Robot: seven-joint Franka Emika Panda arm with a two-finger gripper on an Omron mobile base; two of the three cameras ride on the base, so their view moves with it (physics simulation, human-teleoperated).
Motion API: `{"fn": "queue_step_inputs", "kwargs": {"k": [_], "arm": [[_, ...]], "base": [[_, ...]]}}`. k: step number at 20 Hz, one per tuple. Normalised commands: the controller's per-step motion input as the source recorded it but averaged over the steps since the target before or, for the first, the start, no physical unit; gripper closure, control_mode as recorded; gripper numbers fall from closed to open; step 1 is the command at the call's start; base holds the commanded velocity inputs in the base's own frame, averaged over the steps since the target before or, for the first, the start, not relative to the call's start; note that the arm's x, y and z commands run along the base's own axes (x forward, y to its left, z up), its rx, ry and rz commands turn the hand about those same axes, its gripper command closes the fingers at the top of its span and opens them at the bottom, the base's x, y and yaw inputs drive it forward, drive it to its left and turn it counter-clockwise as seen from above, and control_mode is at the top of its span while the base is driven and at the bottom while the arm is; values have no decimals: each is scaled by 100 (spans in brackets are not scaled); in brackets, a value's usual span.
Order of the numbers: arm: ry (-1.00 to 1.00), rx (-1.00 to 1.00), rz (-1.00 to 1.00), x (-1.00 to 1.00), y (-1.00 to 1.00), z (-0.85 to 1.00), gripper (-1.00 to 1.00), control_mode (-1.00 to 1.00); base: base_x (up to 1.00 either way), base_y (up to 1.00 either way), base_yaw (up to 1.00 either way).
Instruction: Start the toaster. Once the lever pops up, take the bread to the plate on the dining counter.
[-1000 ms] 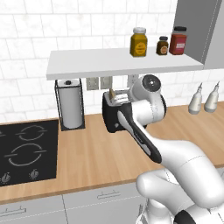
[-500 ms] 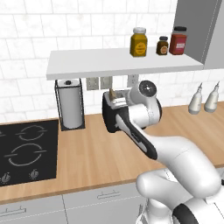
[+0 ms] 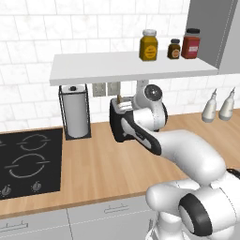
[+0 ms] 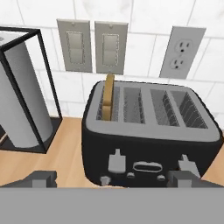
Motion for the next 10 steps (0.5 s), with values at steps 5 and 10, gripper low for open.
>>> {"fn": "queue_step_inputs", "kwargs": {"k": [5,10], "arm": [[0,0,0,37,0,-1,-100,-100],[0,0,0,33,0,-10,-100,-100]], "base": [[0,0,0],[0,0,0]]}}
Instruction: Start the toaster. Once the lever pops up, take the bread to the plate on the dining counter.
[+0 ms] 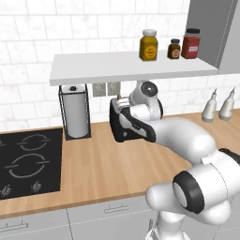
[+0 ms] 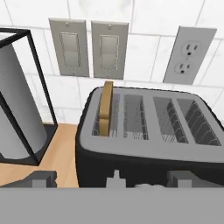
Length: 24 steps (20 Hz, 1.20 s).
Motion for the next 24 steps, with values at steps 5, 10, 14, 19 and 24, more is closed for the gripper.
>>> {"fn": "queue_step_inputs", "kwargs": {"k": [5,10,14,19,24], "arm": [[0,0,0,26,0,-17,-100,-100],[0,0,0,12,9,-15,-100,-100],[0,0,0,12,12,-2,-100,-100],[0,0,0,14,3,0,-100,-100],[0,0,0,22,0,-4,-100,-100]], "base": [[0,0,0],[0,0,0],[0,0,0],[0,0,0],[0,0,0]]}}
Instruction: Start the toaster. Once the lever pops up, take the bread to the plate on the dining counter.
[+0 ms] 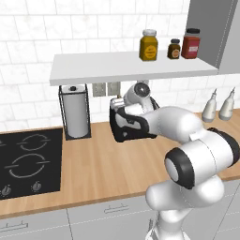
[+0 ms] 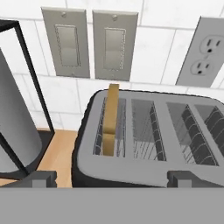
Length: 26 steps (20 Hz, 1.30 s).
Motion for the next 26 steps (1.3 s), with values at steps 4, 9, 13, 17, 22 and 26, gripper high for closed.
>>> {"fn": "queue_step_inputs", "kwargs": {"k": [4,9,13,17,22,26], "arm": [[0,0,0,28,0,-14,-100,-100],[0,0,0,18,0,-22,-100,-100],[0,0,0,15,0,-18,-100,-100],[0,0,0,19,0,-4,-100,-100],[0,0,0,17,2,0,-100,-100],[0,0,0,14,2,-1,-100,-100]], "base": [[0,0,0],[0,0,0],[0,0,0],[0,0,0],[0,0,0],[0,0,0]]}}
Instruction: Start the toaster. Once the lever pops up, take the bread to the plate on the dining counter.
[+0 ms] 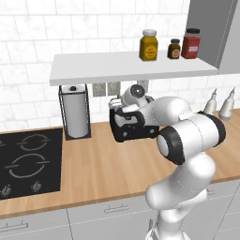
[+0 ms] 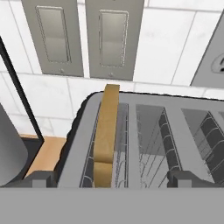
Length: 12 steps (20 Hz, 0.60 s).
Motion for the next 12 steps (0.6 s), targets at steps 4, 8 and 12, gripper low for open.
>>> {"fn": "queue_step_inputs", "kwargs": {"k": [4,8,12], "arm": [[0,0,0,14,3,-7,-100,-100],[0,0,0,16,0,-10,-100,-100],[0,0,0,18,1,-11,-100,-100]], "base": [[0,0,0],[0,0,0],[0,0,0]]}}
